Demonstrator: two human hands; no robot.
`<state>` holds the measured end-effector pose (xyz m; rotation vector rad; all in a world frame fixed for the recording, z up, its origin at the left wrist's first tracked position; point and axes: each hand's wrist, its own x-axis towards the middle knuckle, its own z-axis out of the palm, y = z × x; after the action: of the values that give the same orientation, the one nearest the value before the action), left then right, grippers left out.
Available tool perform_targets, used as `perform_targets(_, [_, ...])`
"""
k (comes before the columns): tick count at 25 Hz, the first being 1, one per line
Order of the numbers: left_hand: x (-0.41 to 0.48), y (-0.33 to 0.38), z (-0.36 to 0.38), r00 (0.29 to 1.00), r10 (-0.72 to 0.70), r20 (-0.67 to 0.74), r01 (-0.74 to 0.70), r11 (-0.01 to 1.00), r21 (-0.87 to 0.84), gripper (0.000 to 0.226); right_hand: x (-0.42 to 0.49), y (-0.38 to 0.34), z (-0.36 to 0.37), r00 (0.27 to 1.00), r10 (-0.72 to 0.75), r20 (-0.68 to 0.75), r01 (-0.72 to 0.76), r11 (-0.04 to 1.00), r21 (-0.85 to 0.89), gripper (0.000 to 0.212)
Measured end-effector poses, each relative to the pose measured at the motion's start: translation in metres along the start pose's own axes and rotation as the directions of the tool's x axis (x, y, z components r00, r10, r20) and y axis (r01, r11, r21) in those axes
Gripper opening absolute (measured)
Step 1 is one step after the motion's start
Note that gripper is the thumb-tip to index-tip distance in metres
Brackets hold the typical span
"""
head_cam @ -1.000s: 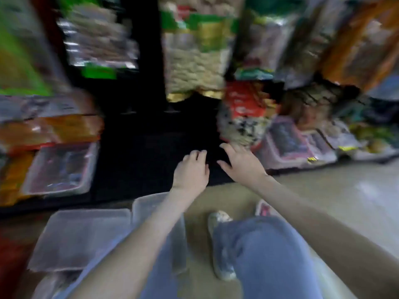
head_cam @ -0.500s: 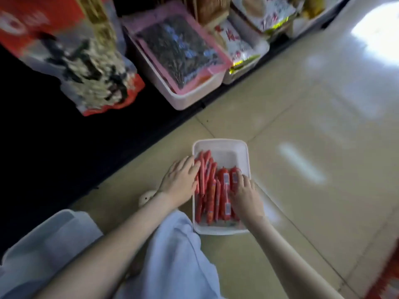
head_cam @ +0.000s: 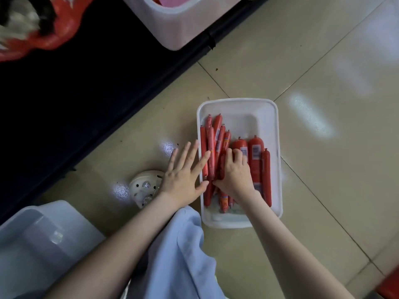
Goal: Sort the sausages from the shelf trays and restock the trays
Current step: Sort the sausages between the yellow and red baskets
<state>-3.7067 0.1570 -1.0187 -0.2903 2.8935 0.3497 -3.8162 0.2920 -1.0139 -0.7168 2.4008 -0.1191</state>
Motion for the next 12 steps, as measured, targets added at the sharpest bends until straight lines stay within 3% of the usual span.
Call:
perform_targets(2, [0.001, 0.004, 0.003, 1.000, -0.017, -0.014, 0.016, 0.999, -0.030, 0.079, 0.001, -0.004, -0.001, 1.000, -0.002, 0.022, -0.001, 0.994, 0.108, 0.063])
perform_targets(5, [0.002, 0.007, 0.005, 0.999, -0.028, -0.015, 0.027, 0.998, -0.053, 0.082, 0.001, -0.009, -0.005, 0.996, 0.058, 0.067, -0.072, 0.968, 0.242, 0.045])
perform_targets(10, [0.004, 0.009, 0.003, 0.999, -0.024, 0.045, 0.026, 0.999, -0.029, 0.084, -0.001, -0.004, -0.011, 0.996, 0.061, 0.069, -0.081, 0.939, 0.334, 0.051])
perform_targets(12, [0.006, 0.011, 0.002, 0.999, -0.021, 0.027, 0.023, 0.999, -0.047, 0.089, -0.003, -0.004, -0.009, 0.998, 0.022, 0.056, -0.039, 0.947, 0.320, 0.044])
